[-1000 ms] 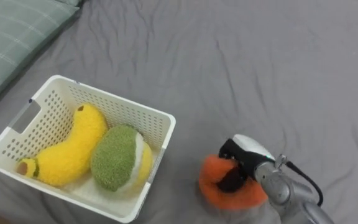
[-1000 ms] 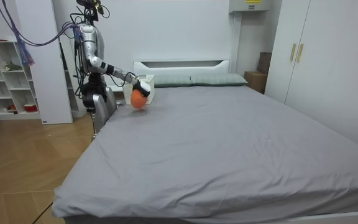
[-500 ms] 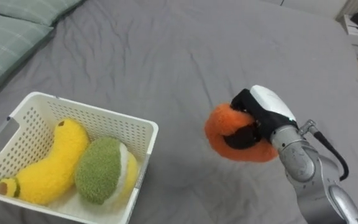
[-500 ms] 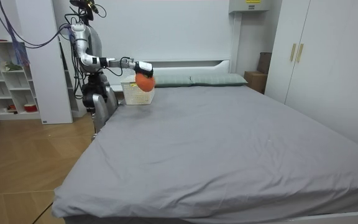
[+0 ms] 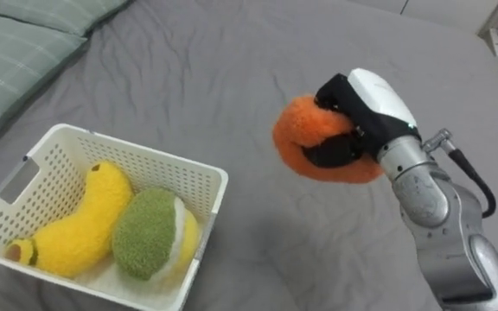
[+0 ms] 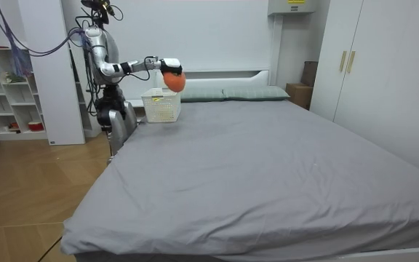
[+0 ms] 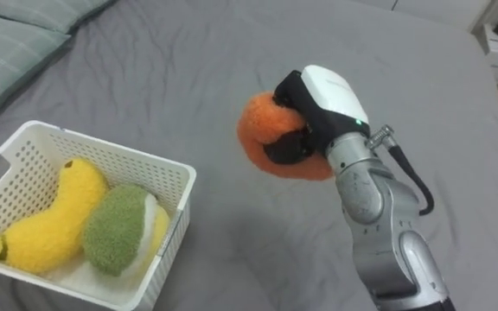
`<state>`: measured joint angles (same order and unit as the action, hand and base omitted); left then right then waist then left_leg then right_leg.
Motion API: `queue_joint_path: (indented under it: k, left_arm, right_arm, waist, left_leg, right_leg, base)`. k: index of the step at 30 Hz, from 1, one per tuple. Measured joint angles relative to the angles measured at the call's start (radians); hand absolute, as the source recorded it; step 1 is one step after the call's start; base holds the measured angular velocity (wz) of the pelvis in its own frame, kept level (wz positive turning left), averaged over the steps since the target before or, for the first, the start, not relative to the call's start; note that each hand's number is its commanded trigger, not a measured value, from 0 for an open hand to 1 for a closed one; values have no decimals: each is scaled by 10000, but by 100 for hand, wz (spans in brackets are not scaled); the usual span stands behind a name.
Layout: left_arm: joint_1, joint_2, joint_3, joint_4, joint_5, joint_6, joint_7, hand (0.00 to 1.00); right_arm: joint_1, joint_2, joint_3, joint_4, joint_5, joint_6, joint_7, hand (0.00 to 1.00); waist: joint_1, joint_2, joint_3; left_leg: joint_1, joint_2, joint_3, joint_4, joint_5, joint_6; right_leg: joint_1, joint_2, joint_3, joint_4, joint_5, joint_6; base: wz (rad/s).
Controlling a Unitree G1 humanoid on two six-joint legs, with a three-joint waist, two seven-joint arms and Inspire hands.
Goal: Collect toys from the bed
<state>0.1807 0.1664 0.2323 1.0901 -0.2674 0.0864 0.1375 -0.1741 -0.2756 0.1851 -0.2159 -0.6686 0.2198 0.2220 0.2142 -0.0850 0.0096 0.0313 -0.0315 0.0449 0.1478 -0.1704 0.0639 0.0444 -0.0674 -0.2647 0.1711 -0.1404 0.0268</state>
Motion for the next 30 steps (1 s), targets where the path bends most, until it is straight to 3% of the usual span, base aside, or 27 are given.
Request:
queue_joint_path:
  k: [7, 10, 19, 21, 23, 26, 30]
  left_arm:
    - [-253, 68, -2, 91, 56, 10, 0, 0]
    - [-245, 69, 7, 119, 342, 10, 1, 0]
    - [-507, 81, -3, 424, 465, 38, 3, 0]
    - [-521, 62, 1, 422, 463, 89, 4, 0]
    - [-543, 36, 14, 367, 468, 180, 6, 0]
    - [-607, 9, -21, 277, 448, 274, 8, 0]
    - [-718, 8, -40, 284, 454, 394, 15, 0]
  right_arm:
    - [-822, 177, 398, 0, 153, 329, 65, 100]
    - [-869, 447, 537, -323, 339, 435, 229, 100]
    - [-1696, 664, 1432, -381, 1374, 440, 646, 100]
    - [-1728, 701, 1624, -379, 1514, 443, 746, 96]
    - [-1759, 879, 1993, -374, 1472, 459, 935, 86]
    - [-1857, 1029, 2486, -340, 1476, 653, 1129, 81]
    - [-2042, 1115, 2799, -317, 1478, 906, 1411, 76]
  waist:
    - [387, -245, -74]
    - [517, -253, -67]
    - [1123, -271, -31]
    - [1407, -272, -28]
    - [1552, -321, 0]
    - [1666, -392, 72]
    - [1958, -423, 80]
  left_leg:
    - [-39, -27, -255, 63, 6, -3]
    - [-37, -39, -336, 44, 4, 1]
    - [-213, -173, -797, 208, 16, 23]
    - [-213, -186, -832, 219, 17, 26]
    - [-277, -216, -1004, 227, 26, 28]
    - [-400, -289, -1270, 240, 106, 26]
    - [-484, -345, -1438, 242, 169, 35]
  right_leg:
    - [108, -12, -209, -14, -1, 2]
    - [158, -38, -415, -25, 0, 3]
    - [258, -193, -881, -15, -43, 65]
    - [282, -196, -956, -17, -43, 65]
    - [290, -212, -1080, -27, -45, 68]
    - [279, -224, -1251, -44, -50, 77]
    - [277, -311, -1554, -39, -52, 80]
  base:
    - [11]
    - [9]
    - [14]
    - [7]
    - [20]
    - [27]
    - [17]
